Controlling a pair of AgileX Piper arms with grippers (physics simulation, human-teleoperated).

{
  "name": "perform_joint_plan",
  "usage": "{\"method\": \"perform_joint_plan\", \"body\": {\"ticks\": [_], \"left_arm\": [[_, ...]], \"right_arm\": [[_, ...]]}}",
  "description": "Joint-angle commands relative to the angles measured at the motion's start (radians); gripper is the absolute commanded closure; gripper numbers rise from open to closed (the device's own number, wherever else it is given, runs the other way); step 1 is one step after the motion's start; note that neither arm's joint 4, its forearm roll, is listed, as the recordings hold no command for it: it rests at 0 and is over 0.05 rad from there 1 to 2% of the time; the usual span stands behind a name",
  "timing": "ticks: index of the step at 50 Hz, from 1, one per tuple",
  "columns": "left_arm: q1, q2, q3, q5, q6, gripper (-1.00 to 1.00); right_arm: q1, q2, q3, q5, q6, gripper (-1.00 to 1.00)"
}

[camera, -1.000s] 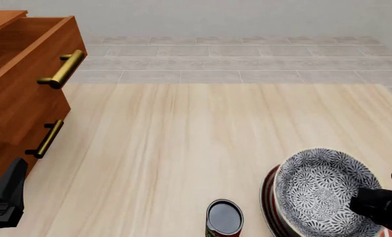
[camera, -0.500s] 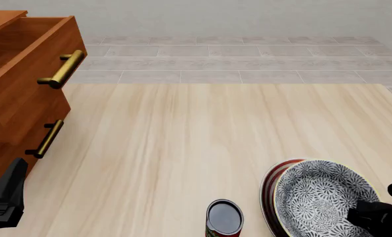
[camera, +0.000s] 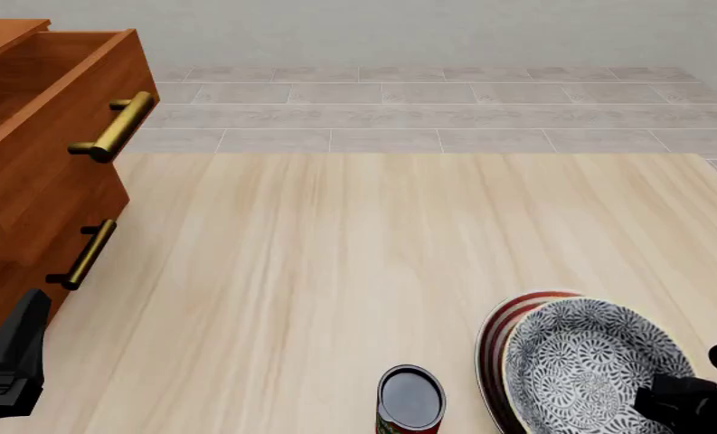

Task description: Put the bowl on the plate.

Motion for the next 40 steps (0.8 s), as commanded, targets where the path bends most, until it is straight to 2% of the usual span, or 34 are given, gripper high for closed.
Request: {"method": "perform_joint_plan", "body": {"ticks": [1,5,6,22,40], "left_arm": [[0.000,0.000,0.000,0.000,0.000,-1.00],[0.000,0.000,0.000,0.000,0.000,-1.00],[0.000,0.000,0.000,0.000,0.000,-1.00],[0.000,0.000,0.000,0.000,0.000,-1.00],[0.000,0.000,0.000,0.000,0.000,-1.00]], "right_arm": [[-0.005,-0.006,0.017,0.000,0.003,1.00],[-0.020,-0.022,0.012,0.019,-0.005,1.00],[-0.025,-0.021,0.010,0.020,-0.013,-1.00],[-0.040,0.020,-0.006,-0.005,-0.024,-1.00],[-0.081,-0.028,-0.079,0.082,-0.073,-1.00]]}}
